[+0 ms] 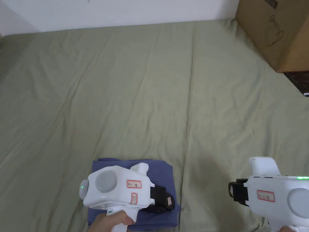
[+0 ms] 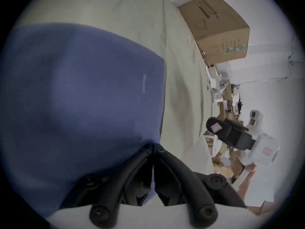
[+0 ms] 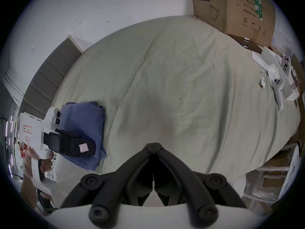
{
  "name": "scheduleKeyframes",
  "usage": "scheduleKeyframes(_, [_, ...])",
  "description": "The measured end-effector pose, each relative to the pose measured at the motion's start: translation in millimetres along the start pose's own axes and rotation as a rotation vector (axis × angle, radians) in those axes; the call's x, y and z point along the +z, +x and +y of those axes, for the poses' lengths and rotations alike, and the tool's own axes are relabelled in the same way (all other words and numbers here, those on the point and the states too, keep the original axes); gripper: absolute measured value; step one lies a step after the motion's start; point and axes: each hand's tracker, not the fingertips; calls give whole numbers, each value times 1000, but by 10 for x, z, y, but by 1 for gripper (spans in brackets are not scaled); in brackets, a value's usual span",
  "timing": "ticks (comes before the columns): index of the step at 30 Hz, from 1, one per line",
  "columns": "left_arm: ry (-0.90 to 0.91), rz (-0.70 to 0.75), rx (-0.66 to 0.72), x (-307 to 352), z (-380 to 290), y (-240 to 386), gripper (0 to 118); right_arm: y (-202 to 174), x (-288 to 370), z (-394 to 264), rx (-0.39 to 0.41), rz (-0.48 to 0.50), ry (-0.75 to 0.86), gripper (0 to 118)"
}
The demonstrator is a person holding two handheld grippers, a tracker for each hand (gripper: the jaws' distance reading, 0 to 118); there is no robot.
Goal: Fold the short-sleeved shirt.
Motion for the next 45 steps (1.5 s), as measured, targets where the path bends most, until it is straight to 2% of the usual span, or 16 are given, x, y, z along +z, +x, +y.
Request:
scheduleKeyframes(3, [13,4,-12,48,-19,145,2,8,17,-14,-4,-5,1,0])
scheduleKeyframes(6, [-32,-73,-54,-59,-45,286,2,-21,10,-14,-4,-1,-5,0])
scheduleKeyframes(9, [-49,-92,-137,-52,-123,411,2,-89,48,-7,13,-5,-1,0])
scheduleKeyframes(13, [28,-145,-133,310,-155,313,2,-205,131,79,37,25,13,0])
scheduleKeyframes(18, [250,-164,-55,1187,-186,-197,2,-533,200,297,92,100,54,0])
scheduleKeyframes(26, [480,-126,164,2137,-582,-1311,2,-1507,-69,488,214,325,22,0])
scheduleKeyframes(30, [500,-189,266,2140,-774,-1613,2,-1895,-587,387,278,301,-91,0])
scheduleKeyframes(32, [496,-192,267,2068,-812,-1638,2,-1993,-827,308,322,246,-144,0])
scheduleKeyframes(34, [486,-205,273,1971,-833,-1700,3,-2040,-1038,190,424,174,-168,0])
scheduleKeyframes(35, [475,-222,280,1925,-823,-1712,3,-2039,-1070,171,416,172,-180,0])
scheduleKeyframes(37, [440,-241,302,1814,-784,-1746,14,-2010,-1025,198,364,205,-160,0])
scheduleKeyframes(38, [429,-252,305,1772,-766,-1753,30,-2001,-1013,229,356,208,-167,0])
scheduleKeyframes(40, [374,-273,280,1680,-680,-1742,80,-1960,-1007,260,354,221,-176,0])
scheduleKeyframes(42, [329,-301,267,1568,-581,-1741,113,-1942,-1020,261,337,233,-180,0])
scheduleKeyframes(43, [318,-312,271,1517,-533,-1754,118,-1927,-1021,261,326,238,-181,0])
scheduleKeyframes(45, [307,-369,292,1384,-434,-1787,118,-1905,-1026,264,303,247,-182,0])
